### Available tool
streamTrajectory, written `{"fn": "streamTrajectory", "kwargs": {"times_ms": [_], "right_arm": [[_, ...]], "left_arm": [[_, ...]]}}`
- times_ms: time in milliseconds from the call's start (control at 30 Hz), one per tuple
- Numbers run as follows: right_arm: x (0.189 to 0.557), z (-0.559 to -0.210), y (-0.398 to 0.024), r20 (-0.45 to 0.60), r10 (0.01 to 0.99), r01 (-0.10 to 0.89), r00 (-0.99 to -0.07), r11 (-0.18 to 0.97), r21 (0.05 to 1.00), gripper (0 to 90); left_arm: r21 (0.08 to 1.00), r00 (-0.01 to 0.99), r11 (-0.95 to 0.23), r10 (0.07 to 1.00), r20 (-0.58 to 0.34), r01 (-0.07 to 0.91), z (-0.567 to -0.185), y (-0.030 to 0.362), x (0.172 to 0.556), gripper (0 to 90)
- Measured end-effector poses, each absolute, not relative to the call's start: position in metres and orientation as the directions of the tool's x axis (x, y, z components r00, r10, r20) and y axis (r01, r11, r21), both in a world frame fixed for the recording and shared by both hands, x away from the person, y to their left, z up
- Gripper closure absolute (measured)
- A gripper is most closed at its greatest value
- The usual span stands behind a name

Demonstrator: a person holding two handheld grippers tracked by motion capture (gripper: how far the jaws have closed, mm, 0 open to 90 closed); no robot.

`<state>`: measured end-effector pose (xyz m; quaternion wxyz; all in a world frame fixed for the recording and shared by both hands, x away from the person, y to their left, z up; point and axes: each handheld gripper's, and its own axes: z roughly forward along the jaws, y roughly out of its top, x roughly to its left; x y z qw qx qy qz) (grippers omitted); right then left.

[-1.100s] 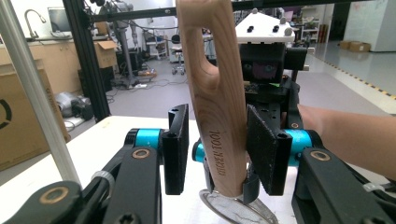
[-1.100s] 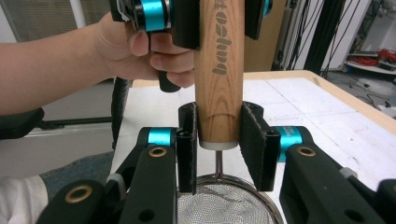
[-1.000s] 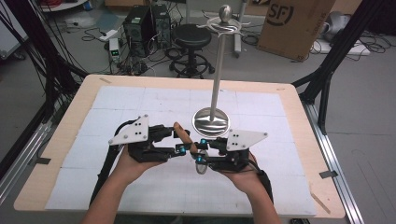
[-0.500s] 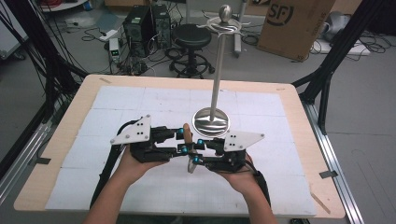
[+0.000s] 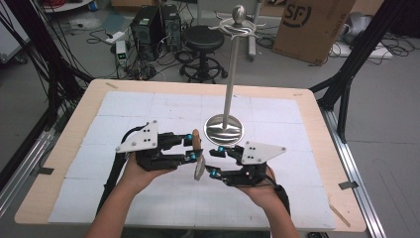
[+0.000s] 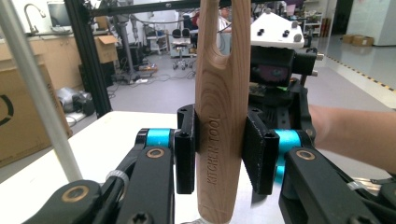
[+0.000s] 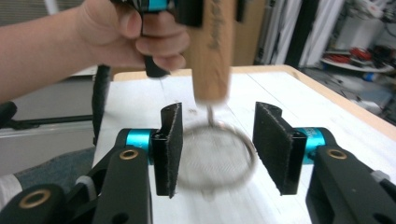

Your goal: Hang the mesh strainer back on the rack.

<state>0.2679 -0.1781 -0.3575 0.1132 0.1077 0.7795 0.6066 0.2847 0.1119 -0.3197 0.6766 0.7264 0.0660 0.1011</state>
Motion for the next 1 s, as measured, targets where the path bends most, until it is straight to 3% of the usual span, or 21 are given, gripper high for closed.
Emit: {"fn": "streamTrajectory", "kwargs": {"times_ms": [133, 300, 1000], "right_arm": [[0.266, -0.367, -0.2, 0.004, 0.392, 0.09, -0.92, 0.201, 0.975, 46.4], [0.265, -0.377, -0.214, 0.005, 0.465, 0.129, -0.885, 0.234, 0.964, 41.1], [0.268, -0.393, -0.224, 0.051, 0.474, 0.196, -0.879, 0.263, 0.945, 34.6]], "left_arm": [[0.997, 0.967, -0.066, 0.251, 0.041, -0.026, -0.319, 0.117, 0.29, 68.5], [0.996, 0.96, -0.083, 0.278, 0.037, -0.014, -0.318, 0.122, 0.295, 68.5], [0.996, 0.934, -0.091, 0.355, 0.039, -0.007, -0.291, 0.155, 0.322, 68.5]]}}
